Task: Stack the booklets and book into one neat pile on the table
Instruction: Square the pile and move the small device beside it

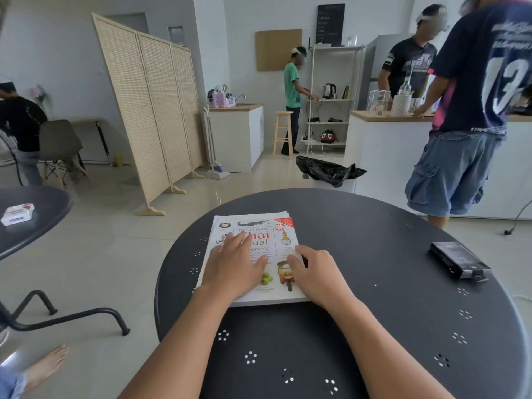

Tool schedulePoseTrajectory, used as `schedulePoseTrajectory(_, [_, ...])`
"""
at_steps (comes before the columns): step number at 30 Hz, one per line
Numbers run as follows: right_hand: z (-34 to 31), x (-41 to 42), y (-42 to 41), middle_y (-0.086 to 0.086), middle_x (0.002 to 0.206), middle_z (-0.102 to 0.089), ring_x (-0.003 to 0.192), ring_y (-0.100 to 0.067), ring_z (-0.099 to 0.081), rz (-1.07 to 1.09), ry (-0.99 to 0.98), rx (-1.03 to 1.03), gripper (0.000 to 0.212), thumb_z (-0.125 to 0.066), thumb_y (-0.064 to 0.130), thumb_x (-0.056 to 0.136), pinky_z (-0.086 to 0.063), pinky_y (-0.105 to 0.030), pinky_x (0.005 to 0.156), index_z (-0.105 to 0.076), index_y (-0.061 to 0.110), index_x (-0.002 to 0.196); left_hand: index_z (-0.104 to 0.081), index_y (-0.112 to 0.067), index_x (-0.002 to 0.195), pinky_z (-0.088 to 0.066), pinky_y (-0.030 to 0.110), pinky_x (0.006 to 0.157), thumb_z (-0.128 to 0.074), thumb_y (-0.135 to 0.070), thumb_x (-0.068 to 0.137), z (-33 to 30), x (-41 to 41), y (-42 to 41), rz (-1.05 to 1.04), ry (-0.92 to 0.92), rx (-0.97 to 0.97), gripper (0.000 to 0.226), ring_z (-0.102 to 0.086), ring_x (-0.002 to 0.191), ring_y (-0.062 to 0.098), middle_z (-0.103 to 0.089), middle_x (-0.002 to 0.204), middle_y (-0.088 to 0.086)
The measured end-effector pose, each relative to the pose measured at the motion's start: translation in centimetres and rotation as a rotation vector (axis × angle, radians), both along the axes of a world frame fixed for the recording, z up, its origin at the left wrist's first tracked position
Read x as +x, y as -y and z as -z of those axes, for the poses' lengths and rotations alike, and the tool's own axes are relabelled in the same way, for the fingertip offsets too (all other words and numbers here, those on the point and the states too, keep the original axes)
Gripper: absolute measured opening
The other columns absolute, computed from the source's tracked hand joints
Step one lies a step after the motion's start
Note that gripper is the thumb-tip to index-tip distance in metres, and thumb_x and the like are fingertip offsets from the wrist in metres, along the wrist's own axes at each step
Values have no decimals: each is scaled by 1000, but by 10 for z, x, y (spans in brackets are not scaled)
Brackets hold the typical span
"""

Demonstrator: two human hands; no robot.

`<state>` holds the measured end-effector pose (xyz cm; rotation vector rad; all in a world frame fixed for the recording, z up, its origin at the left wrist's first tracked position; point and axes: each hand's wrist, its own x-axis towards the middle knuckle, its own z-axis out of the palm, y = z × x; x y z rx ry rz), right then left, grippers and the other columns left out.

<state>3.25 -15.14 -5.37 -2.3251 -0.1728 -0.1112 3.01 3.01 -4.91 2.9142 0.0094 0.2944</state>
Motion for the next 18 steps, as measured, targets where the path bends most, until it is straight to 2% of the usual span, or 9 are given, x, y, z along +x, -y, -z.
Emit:
schedulePoseTrajectory(2, [-1, 1, 6, -5, 100, -69, 65, -13, -65, -30, 67, -52, 31, -50, 35, 101, -56, -37, 58, -68, 10, 106, -23, -21, 156, -12, 45, 123, -31, -62, 95, 3, 5, 12, 41, -22, 9, 73, -11, 153, 16, -20, 165, -5])
schedulePoseTrajectory(3, [-1, 1, 9, -6, 102, -68, 68, -14, -65, -50, 85, -76, 32, -49, 35, 101, -57, -38, 62, -68, 11, 106, -25, -22, 155, -12, 46, 123, -30, -63, 95, 5, 7, 15, 50, -26, 2, 73, -14, 152, 15, -22, 164, -6])
schedulePoseTrajectory(5, [-4, -1, 14, -5, 113, -66, 84, -18, -70, -62, 72, -101, 37, -48, 36, 103, -57, -37, 70, -65, 9, 119, -28, -23, 154, -12, 46, 123, -29, -64, 94, 8, 9, 17, 55, -23, -6, 73, -18, 151, 14, -25, 163, -7])
schedulePoseTrajectory(7, [-5, -1, 17, -3, 114, -69, 91, -22, -71, -75, 56, -104, 37, -48, 36, 103, -58, -41, 76, -64, 8, 121, -30, -25, 153, -10, 48, 123, -28, -66, 93, 11, 10, 15, 50, -21, -3, 73, -18, 150, 13, -26, 163, -8])
schedulePoseTrajectory(10, [-5, 0, 25, -2, 95, -73, 79, -26, -69, -47, 96, -121, 28, -51, 31, 101, -58, -48, 72, -70, 10, 99, -30, -28, 153, -2, 53, 121, -26, -69, 92, 10, 9, 14, 44, -33, 3, 73, -17, 150, 9, -25, 162, -12])
schedulePoseTrajectory(12, [-5, 6, 37, -6, 99, -75, 89, -28, -69, 56, 144, -110, 26, -55, 24, 99, -58, -36, 76, -72, 6, 103, -29, -29, 153, 0, 54, 121, -26, -69, 92, 8, 9, 14, 53, -44, 1, 73, -16, 151, 8, -24, 163, -12])
schedulePoseTrajectory(14, [-6, 11, 55, -7, 107, -76, 102, -27, -66, 199, 218, -75, 26, -58, 17, 96, -44, -19, 80, -75, 6, 111, -30, -29, 153, -1, 54, 121, -27, -69, 92, 7, 7, 14, 54, -47, -12, 73, -16, 151, 9, -25, 163, -12])
schedulePoseTrajectory(16, [-8, 17, 78, -12, 105, -77, 108, -31, -65, 353, 326, -51, 24, -61, 12, 92, -40, -20, 87, -78, 4, 106, -31, -30, 153, -2, 53, 122, -29, -68, 92, 7, 6, 13, 52, -51, -24, 72, -16, 151, 10, -25, 162, -13])
schedulePoseTrajectory(18, [-7, 25, 104, -15, 112, -75, 121, -36, -56, 530, 338, -70, 25, -62, 16, 90, -36, -34, 105, -78, 7, 108, -31, -30, 153, -3, 53, 122, -29, -68, 93, 6, 6, 13, 54, -56, -34, 72, -16, 151, 10, -25, 162, -13])
